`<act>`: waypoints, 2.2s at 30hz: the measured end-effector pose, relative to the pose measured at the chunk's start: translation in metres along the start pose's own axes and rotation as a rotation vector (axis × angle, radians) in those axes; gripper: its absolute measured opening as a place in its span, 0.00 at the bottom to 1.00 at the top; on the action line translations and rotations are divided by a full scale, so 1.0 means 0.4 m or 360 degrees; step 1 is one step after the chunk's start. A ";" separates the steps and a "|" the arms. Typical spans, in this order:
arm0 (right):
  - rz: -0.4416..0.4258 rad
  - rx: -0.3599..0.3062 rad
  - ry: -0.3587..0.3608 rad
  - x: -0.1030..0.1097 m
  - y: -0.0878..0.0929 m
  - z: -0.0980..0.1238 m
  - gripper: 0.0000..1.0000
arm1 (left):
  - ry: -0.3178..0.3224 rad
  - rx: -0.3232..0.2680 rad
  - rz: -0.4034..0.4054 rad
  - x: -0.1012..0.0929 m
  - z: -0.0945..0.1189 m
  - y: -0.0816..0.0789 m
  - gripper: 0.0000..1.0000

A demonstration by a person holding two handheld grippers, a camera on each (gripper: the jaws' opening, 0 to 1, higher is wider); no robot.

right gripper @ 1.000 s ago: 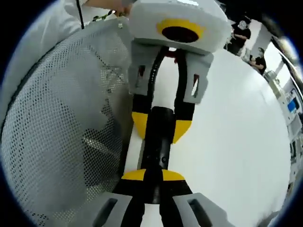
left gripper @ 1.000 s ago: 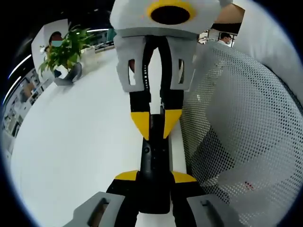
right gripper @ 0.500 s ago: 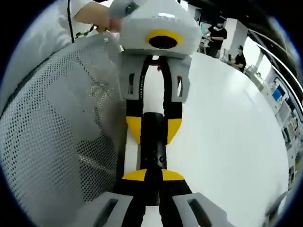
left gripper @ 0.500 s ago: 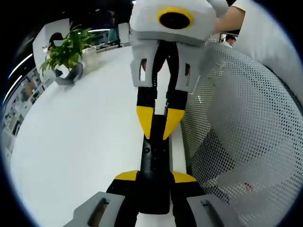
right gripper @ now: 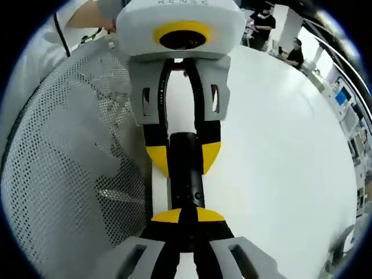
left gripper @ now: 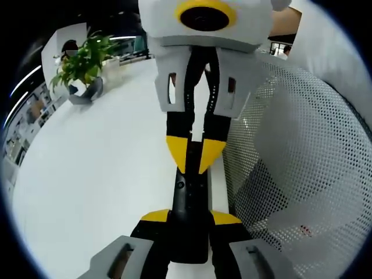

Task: Press the specified remote control buttons in sequence, fully releasing each button before pressing the next.

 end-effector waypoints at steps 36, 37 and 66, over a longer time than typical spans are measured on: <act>-0.0219 -0.0341 0.0068 -0.008 0.020 0.011 0.00 | 0.0002 0.0005 -0.0002 -0.001 0.001 -0.004 0.25; -0.0209 -0.0346 0.0071 -0.012 0.018 0.014 0.00 | 0.0000 0.0006 0.0001 -0.001 0.001 -0.004 0.25; -0.0133 -0.0072 -0.0090 -0.022 0.025 0.007 0.00 | 0.0004 0.0027 0.0010 -0.001 0.000 -0.006 0.24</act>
Point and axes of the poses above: the point that each gripper's makers call its tool centre point, and the gripper's own axes: z roughly backward along the fingers, x roughly to its left, y roughly out of its underside, the point moved 6 cm from there along z, roughly backward along the fingers, and after that the axes turned 6 degrees about y, right-handed, at the moved point
